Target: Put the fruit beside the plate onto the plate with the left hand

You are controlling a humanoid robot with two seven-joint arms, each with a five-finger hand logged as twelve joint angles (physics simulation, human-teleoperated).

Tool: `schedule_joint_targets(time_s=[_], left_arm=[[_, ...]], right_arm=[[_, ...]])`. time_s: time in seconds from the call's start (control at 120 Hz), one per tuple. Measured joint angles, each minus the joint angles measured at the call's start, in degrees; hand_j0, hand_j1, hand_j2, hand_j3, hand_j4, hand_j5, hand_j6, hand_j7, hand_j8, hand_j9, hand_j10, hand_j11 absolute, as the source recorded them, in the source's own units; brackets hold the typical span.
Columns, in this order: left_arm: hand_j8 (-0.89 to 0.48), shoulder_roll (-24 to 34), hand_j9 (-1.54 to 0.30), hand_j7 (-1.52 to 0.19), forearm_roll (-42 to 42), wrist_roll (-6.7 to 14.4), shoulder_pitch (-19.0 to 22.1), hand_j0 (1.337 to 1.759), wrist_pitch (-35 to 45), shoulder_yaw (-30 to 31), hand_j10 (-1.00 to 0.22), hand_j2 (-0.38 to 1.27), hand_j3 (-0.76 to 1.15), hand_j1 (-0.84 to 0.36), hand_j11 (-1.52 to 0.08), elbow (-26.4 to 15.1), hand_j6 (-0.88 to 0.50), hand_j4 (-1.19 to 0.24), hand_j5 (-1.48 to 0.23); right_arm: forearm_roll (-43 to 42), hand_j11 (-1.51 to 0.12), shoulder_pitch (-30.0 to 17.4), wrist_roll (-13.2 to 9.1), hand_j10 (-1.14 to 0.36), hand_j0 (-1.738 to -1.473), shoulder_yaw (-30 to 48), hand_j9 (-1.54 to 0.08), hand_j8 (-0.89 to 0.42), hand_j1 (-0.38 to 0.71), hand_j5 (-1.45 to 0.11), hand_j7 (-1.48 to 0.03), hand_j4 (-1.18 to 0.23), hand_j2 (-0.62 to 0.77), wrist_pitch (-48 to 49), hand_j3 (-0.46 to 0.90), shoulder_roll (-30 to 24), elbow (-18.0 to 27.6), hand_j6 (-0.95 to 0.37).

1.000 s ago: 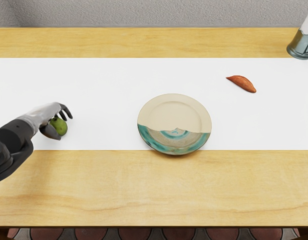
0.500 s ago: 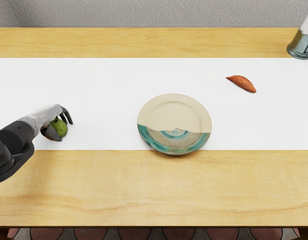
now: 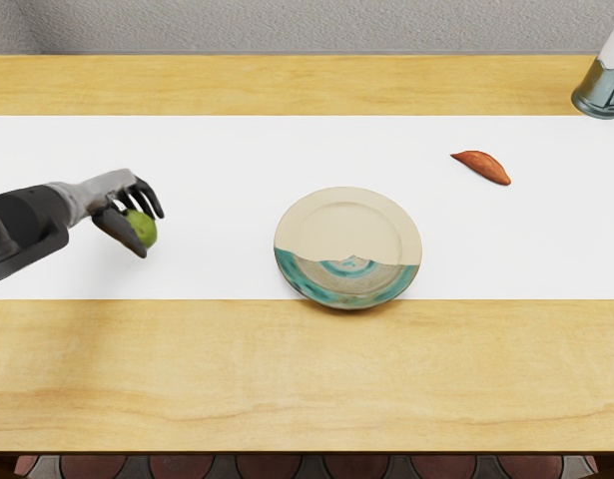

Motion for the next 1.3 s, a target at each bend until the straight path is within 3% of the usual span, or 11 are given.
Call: schedule_joint_targets(time_s=[0.175,0.317,0.575,0.9,1.008,1.3], left_arm=[[-0.43,-0.6,-0.92,-0.93,-11.4,0.0,-0.1,1.655,-16.1,-8.8,-0.6,0.45,0.0,-0.32,-0.9,3.1,-0.49,-0.67,-0.93],[-0.43,-3.8,-0.94,-0.95,-15.6,0.0,-1.9,1.654,-21.1,-11.5,-0.6,0.42,0.0,-0.31,-0.91,4.0,-0.48,-0.67,-0.95],[-0.43,-10.4,-0.94,-0.95,-18.6,0.0,-4.4,1.656,-22.6,-12.8,-0.58,0.47,0.0,-0.34,-0.92,4.2,-0.46,-0.68,-0.96],[-0.44,-18.4,-0.94,-0.94,-19.4,0.0,-4.7,1.657,-22.6,-13.1,-0.6,0.5,0.0,-0.33,-0.92,7.2,-0.5,-0.68,-0.95],[-0.45,-22.6,-0.93,-0.94,-19.4,0.0,-4.8,1.656,-22.5,-13.3,-0.61,0.45,0.0,-0.3,-0.92,10.4,-0.51,-0.68,-0.95],[-0.48,-27.2,-0.9,-0.9,-19.4,0.0,-4.6,1.656,-21.6,-16.9,-0.63,0.45,0.0,-0.29,-0.89,18.0,-0.55,-0.66,-0.91]], right_arm=[[0.0,-0.02,0.0,0.0,-0.01,-1.658,0.0,-0.02,-0.01,-0.33,-0.02,-0.02,-0.02,0.0,0.0,0.0,0.0,0.0,-0.01],[0.0,-0.02,0.0,0.0,-0.01,-1.658,0.0,-0.02,-0.01,-0.33,-0.02,-0.02,-0.02,0.0,0.0,0.0,0.0,0.0,-0.01],[0.0,-0.02,0.0,0.0,-0.01,-1.658,0.0,-0.02,-0.01,-0.33,-0.02,-0.02,-0.02,0.0,0.0,0.0,0.0,-0.1,-0.01],[0.0,-0.02,0.0,0.0,-0.01,-1.658,0.0,-0.02,-0.01,-0.33,-0.02,-0.02,-0.02,0.0,0.0,0.0,0.0,-0.1,-0.01],[0.0,-0.02,0.0,0.0,-0.01,-1.658,0.0,-0.02,-0.01,-0.33,-0.02,-0.02,-0.02,0.0,0.0,0.0,0.0,-0.1,-0.01],[0.0,-0.02,0.0,0.0,-0.01,-1.658,0.0,-0.02,-0.01,-0.33,-0.02,-0.02,-0.02,0.0,0.0,0.0,0.0,-0.1,-0.01]])
